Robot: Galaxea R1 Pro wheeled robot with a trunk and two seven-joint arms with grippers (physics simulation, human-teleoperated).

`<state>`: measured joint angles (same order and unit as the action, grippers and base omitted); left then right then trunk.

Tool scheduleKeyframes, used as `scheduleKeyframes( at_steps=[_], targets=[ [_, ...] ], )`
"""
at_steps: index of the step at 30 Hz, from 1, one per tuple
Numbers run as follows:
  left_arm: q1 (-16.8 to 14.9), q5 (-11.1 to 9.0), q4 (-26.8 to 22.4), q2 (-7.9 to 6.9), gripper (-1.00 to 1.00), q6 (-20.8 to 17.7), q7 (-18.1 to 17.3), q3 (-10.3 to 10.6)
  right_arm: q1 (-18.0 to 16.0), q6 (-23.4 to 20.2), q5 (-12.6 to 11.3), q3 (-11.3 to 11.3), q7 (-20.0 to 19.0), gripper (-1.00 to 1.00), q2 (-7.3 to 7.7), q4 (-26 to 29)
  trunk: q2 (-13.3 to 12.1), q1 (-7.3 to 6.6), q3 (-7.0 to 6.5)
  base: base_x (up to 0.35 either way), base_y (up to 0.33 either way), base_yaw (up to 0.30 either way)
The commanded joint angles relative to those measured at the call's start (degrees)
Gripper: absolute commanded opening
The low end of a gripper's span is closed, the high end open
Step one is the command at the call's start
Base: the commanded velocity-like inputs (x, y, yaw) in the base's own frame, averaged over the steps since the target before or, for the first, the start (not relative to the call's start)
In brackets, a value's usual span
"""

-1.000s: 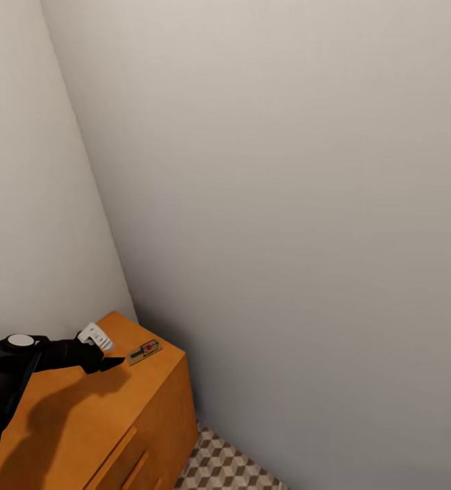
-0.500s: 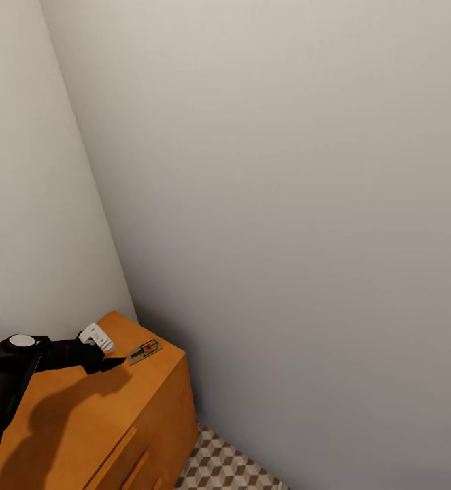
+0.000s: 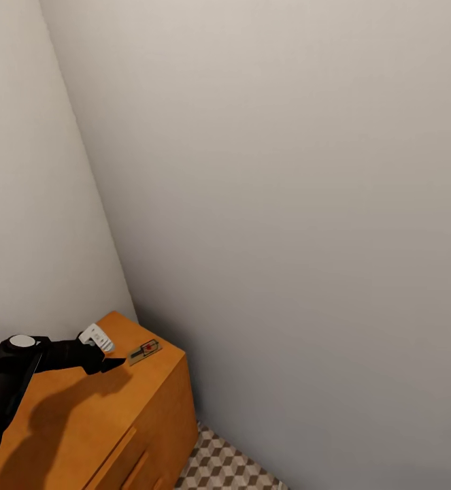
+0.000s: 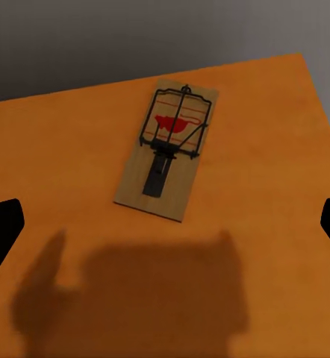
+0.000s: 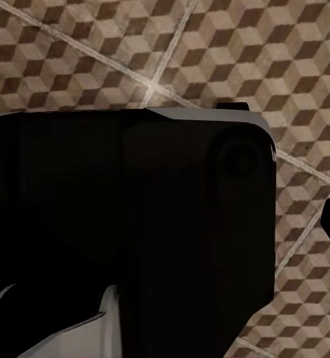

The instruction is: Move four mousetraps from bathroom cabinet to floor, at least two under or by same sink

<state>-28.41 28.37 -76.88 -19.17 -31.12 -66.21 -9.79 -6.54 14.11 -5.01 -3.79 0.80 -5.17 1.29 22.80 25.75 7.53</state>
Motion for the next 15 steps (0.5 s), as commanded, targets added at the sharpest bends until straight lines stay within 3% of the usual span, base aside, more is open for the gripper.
scheduleKeyframes(
  at_steps=[1, 15],
  targets=[
    [-0.1, 0.3, -0.1, 0.01, 1.0, -0.5, -0.4, -0.1, 0.0, 0.2, -0.5, -0.4, 0.1, 1.0, -0.01, -0.1, 0.1, 0.03, 0.12, 0.0, 0.0, 0.0],
    [-0.1, 0.3, 2.2, 0.01, 1.0, -0.5, -0.4, -0.1, 0.0, 0.3, -0.5, -0.4, 0.1, 1.0, -0.02, -0.1, 0.1, 0.03, 0.12, 0.0, 0.0, 0.0]
  ],
)
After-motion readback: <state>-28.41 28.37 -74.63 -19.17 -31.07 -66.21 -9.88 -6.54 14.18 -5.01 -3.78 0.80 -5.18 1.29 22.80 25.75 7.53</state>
